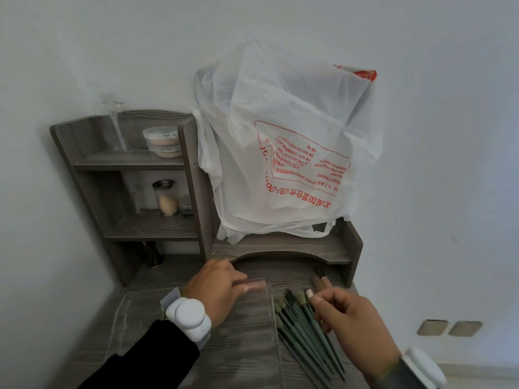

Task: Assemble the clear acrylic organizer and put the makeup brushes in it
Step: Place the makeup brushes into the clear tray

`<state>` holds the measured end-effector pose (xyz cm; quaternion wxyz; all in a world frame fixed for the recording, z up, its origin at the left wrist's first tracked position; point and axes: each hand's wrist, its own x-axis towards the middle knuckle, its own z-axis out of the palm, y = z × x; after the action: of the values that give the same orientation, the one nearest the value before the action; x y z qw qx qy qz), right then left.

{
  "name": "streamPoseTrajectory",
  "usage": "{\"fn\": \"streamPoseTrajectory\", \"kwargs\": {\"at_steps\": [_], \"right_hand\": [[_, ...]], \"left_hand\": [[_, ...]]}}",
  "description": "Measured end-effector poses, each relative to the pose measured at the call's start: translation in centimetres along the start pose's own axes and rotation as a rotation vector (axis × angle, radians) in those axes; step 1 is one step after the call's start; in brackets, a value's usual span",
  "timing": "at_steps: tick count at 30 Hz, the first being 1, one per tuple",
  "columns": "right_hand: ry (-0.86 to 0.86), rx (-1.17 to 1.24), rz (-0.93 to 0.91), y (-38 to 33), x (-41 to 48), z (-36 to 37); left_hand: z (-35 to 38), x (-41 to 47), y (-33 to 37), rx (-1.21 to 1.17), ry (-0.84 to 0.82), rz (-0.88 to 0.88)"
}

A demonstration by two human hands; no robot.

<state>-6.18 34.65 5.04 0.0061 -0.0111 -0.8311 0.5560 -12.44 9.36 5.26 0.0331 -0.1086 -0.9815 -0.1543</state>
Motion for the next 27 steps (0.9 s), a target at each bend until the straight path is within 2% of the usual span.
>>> {"fn": "streamPoseTrajectory", "kwargs": {"at_steps": [2,7,10,16,20,27], "right_hand": [[-0.001,-0.078,-0.028,0.2,0.6,0.5],[0.129,-0.351,-0.055,0.4,3.0,0.1],[0.197,-0.529,0.025,1.3,5.5,-1.7],[0.088,-0.776,0.154,3.5,8.1,-3.9],[0.044,-0.815,0.151,4.0,7.3,-3.1],[-0.036,-0.972,0.095,5.8,6.3,-1.5]], "left_hand": [[0.0,-0.1,0.0,0.0,0.02,-0.004],[-0.4,0.0,1.3,-0.044,0.107,0.014],[-0.9,0.2,2.6,-0.064,0.136,0.058],[-1.6,0.2,4.0,-0.109,0.18,0.079],[-1.4,-0.3,4.1,-0.108,0.175,0.075],[-0.5,-2.1,6.2,-0.239,0.126,0.094]]}}
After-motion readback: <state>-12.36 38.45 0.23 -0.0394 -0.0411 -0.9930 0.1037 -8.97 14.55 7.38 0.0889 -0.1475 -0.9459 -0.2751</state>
